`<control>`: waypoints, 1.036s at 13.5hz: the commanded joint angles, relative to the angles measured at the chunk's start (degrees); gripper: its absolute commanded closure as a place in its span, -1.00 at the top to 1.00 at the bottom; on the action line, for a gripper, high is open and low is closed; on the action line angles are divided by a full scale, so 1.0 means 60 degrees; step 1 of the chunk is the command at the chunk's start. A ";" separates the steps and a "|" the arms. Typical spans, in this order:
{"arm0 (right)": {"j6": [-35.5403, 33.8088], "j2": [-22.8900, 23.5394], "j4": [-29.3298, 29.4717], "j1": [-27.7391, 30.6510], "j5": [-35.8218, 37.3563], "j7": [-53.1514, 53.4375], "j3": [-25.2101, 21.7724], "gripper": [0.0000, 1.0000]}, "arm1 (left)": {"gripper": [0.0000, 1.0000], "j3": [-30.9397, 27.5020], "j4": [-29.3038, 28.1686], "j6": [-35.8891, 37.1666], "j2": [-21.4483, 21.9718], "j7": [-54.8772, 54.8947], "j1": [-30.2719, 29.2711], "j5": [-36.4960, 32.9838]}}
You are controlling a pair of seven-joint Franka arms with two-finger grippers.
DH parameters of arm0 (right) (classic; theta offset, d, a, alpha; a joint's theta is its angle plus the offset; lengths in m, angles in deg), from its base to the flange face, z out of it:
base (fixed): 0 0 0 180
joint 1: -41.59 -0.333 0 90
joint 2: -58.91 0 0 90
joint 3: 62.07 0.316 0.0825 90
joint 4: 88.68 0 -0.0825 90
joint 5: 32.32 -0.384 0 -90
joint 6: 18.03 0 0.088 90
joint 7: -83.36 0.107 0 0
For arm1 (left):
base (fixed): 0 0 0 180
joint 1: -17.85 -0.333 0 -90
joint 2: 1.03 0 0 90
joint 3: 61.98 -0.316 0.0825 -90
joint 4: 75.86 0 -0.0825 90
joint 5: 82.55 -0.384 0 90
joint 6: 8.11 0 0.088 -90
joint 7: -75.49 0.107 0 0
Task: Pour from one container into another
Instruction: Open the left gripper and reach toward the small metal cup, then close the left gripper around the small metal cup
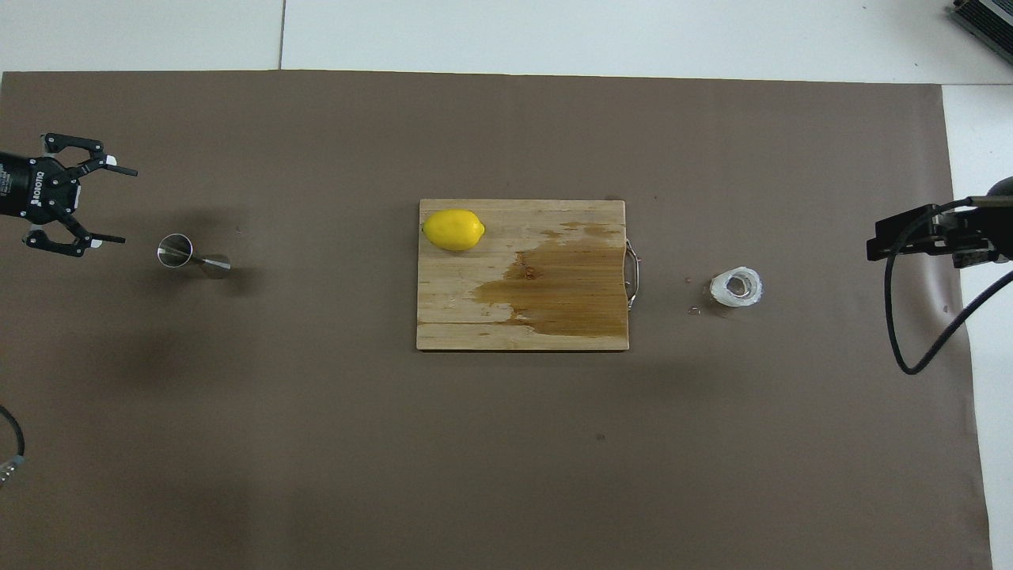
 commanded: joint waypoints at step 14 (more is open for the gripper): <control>-0.0147 -0.0087 -0.0020 0.0110 -0.0103 0.0125 0.0086 1.00 | 1.00 0.0045 -0.4964 -0.2434 0.1777 -0.0288 -0.0238 0.1957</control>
